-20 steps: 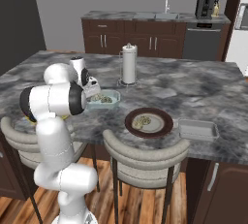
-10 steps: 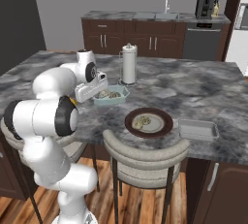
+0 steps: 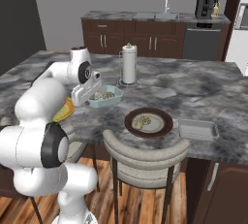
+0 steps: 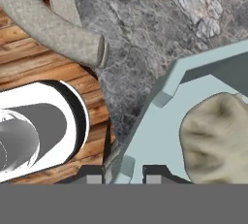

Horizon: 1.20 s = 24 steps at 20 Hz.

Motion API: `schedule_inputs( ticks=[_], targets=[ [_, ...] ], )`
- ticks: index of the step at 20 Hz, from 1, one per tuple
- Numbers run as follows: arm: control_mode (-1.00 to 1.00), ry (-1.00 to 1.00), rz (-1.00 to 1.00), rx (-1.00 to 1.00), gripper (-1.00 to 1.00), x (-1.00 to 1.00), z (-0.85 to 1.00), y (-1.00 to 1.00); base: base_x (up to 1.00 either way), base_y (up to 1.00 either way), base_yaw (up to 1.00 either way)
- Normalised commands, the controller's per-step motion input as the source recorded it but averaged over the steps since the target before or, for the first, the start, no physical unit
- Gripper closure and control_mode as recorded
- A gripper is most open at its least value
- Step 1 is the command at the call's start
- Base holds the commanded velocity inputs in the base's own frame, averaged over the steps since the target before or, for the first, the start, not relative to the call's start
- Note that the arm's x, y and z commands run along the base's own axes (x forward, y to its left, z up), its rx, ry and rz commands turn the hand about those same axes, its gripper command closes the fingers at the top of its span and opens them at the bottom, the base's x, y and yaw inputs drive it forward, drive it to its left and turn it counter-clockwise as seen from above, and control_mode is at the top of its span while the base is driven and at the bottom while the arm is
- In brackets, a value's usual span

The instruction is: Place two dumplings into each of the tupperware containers and then place the containers in the fridge.

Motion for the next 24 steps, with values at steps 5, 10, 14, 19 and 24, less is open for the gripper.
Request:
schedule_inputs(
  ticks=[5,10,14,19,24],
  targets=[
    [-1.0,0.04,0.16,-0.01,1.0,-0.5,0.43,0.01,0.0,0.0,0.0],
    [-1.0,-0.15,0.07,0.0,1.0,-0.77,0.44,-0.01,0.0,0.0,0.0],
    [-1.0,-0.32,0.06,0.0,1.0,-0.83,0.43,-0.02,0.0,0.0,0.0],
    [-1.0,-0.08,0.21,0.0,1.0,-0.85,0.29,-0.22,0.0,0.0,0.0],
    [-1.0,0.0,0.37,-0.01,1.0,-0.58,0.09,-0.05,0.0,0.0,0.0]
  ],
)
